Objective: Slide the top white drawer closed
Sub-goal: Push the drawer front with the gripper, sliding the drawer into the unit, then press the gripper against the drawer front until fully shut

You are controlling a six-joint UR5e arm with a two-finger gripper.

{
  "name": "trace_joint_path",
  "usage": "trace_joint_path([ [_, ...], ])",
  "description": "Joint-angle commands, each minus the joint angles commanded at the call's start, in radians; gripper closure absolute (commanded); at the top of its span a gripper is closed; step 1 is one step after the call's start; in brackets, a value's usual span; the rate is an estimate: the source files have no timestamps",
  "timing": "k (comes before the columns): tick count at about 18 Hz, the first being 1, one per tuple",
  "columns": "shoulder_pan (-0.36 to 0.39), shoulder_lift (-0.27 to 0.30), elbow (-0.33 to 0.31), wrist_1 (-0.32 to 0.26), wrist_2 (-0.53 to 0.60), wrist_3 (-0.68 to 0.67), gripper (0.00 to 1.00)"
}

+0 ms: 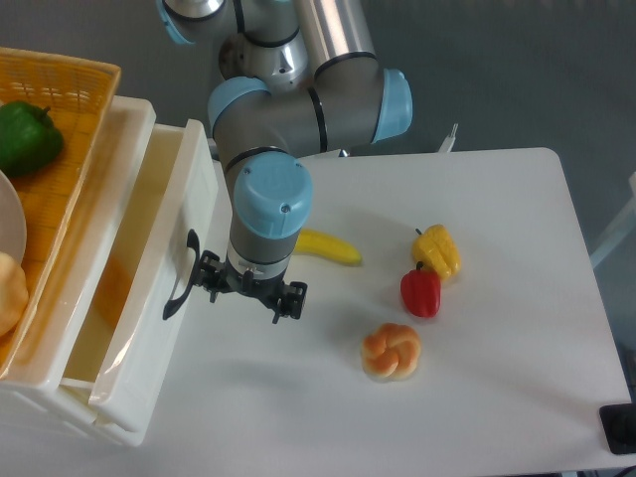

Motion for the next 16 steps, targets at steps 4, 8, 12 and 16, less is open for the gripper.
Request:
trace_joint_path([
  [4,-0.002,0.000,-0.002,0.000,0.000,-0.025,0.00],
  [8,-0.014,0.002,-0.002,0.000,0.000,-0.025,0.00],
  [12,-0.018,0.003,0.000,0.000,-0.003,-0.025,0.00],
  [16,-0.018,0.003,-0.002,-0.002,-0.009,-0.025,0.00],
])
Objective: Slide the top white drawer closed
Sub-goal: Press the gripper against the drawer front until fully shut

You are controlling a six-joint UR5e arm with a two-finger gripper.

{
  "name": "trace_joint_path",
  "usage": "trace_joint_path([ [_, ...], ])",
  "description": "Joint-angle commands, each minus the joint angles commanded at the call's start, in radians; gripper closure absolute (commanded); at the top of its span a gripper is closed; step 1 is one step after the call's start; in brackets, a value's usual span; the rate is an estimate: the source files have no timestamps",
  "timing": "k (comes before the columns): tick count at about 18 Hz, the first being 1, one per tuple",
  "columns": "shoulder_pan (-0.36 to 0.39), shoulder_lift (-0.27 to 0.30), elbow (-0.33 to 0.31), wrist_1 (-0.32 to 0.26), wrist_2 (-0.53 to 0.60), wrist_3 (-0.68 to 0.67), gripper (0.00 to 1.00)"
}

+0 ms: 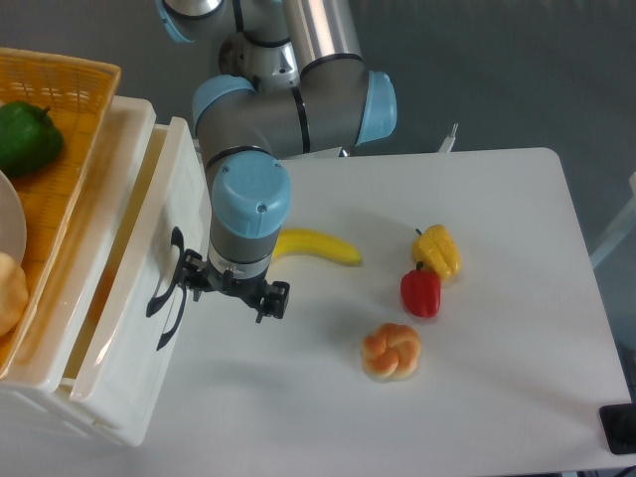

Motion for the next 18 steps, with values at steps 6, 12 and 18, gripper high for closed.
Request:
trace_joint_path([
  [6,0.000,0.000,-0.002,-0.002,-0.012,0.000,0.00],
  [12,0.000,0.000,-0.002,-0.003,-0.014,0.000,0.00],
  [18,0.000,0.000,-0.005,-0.003,-0.023,0.000,0.00],
])
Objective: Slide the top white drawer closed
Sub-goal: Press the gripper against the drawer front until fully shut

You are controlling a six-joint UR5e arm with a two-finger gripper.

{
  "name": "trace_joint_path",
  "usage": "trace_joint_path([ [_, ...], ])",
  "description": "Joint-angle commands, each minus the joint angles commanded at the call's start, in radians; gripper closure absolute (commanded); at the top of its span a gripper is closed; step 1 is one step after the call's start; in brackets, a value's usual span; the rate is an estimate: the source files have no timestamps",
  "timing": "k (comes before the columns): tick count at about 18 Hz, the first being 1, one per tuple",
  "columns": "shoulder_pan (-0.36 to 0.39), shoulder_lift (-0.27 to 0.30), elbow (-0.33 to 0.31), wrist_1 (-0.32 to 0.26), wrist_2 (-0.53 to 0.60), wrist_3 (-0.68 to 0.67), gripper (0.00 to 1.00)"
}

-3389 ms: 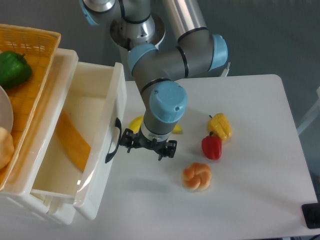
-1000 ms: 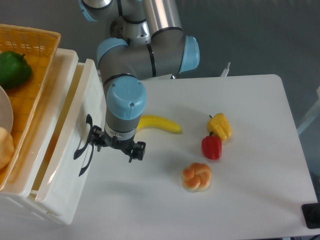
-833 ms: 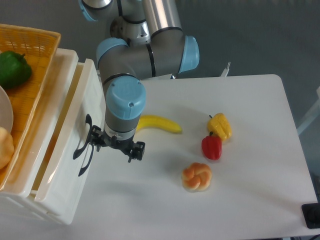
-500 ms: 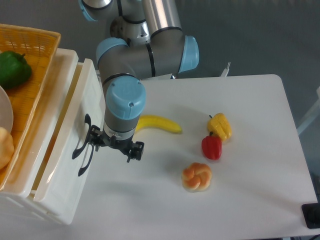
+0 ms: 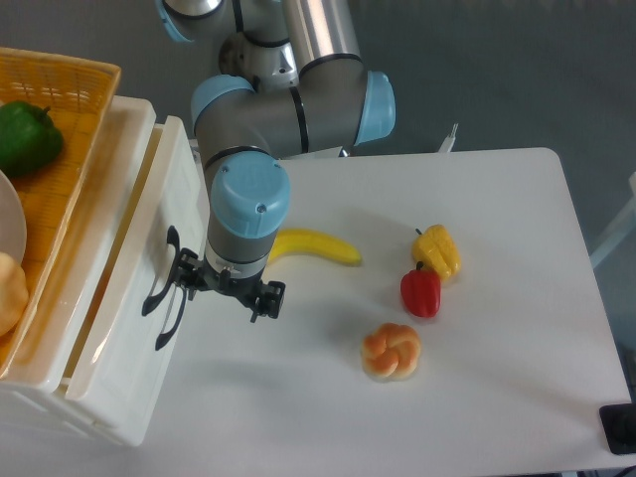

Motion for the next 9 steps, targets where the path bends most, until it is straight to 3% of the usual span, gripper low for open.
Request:
trace_joint_path([
  [9,0.000,0.002,0.000,-0.002,-0.018,0.000,0.00],
])
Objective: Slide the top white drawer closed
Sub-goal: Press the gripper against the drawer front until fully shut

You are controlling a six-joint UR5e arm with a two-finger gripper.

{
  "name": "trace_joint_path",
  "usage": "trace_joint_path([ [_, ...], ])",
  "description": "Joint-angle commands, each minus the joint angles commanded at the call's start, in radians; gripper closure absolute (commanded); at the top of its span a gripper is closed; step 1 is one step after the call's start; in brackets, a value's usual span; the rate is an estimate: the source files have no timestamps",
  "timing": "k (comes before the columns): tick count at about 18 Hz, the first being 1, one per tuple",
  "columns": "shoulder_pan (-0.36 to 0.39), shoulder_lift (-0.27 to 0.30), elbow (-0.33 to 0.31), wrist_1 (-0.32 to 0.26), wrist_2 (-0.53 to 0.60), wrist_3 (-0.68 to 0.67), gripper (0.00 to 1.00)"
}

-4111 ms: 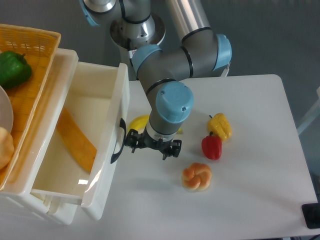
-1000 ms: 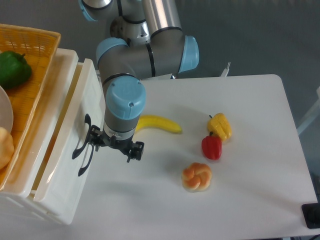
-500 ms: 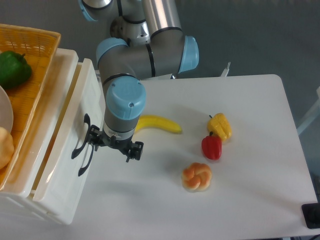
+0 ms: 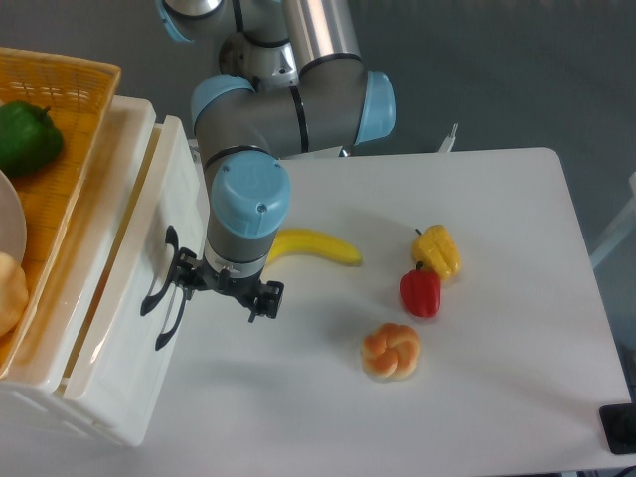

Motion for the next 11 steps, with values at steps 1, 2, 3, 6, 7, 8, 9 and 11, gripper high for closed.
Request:
trace_joint_path([
  [1,0.000,0.000,0.000,0.000,0.000,0.000,0.00],
  [2,0.000,0.000,0.000,0.000,0.000,0.000,0.00],
  [3,0.000,0.000,0.000,0.000,-0.003,0.000,0.00],
  [6,0.000,0.000,0.000,0.000,-0.008,0.000,0.00],
  [7,0.000,0.000,0.000,0.000,-0.009,0.000,0.00],
  [8,0.000,0.000,-0.002,0.000,-0.009,0.000,0.00],
  [9,0.000,0.000,-0.002,0.000,-0.009,0.000,0.00],
  [11,0.000,0.000,-0.002,0.000,-0.017,0.000,0.00],
])
